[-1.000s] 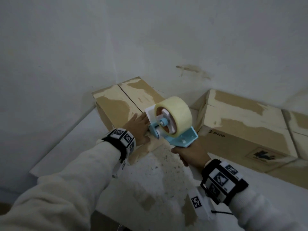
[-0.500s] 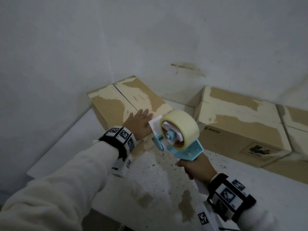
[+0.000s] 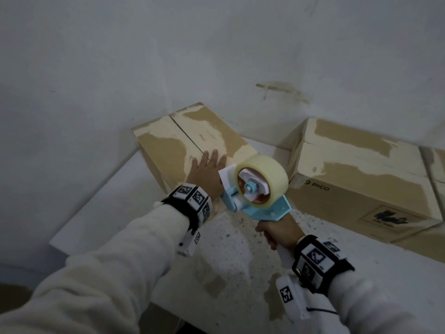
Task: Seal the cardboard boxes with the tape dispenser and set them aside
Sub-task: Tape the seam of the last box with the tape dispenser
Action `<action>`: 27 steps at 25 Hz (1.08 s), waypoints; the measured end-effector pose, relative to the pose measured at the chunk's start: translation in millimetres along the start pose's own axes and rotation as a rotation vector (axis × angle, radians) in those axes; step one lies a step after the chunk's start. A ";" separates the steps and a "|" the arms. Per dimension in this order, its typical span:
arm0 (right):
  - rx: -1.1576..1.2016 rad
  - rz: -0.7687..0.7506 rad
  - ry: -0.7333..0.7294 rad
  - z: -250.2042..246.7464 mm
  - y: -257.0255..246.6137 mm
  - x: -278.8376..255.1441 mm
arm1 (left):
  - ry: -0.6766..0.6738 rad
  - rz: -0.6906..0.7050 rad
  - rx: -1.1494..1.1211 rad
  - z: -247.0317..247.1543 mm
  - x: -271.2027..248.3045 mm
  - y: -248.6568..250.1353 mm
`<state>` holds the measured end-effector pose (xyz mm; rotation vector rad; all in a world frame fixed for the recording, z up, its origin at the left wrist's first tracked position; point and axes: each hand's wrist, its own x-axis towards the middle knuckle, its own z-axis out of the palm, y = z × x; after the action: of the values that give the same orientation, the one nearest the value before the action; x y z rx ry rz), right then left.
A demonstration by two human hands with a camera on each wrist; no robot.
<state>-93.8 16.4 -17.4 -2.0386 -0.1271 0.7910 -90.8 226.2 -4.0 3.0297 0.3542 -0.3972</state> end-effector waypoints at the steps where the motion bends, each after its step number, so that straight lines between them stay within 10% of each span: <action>1: -0.003 0.001 -0.003 -0.4 1.8 -0.9 | 0.007 -0.002 0.003 0.4 0.0 0.1; 11: 0.071 -0.160 0.194 -45.4 0.7 -16.9 | 0.154 -0.084 -0.038 11.5 -6.9 19.0; 27: -0.037 -0.291 0.048 -30.0 -79.5 -10.4 | 0.107 0.501 0.298 -4.3 -34.0 -96.7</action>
<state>-68.0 36.5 61.7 -2.0133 -0.4037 0.5605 -144.4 313.1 5.7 3.2682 -0.4994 -0.2668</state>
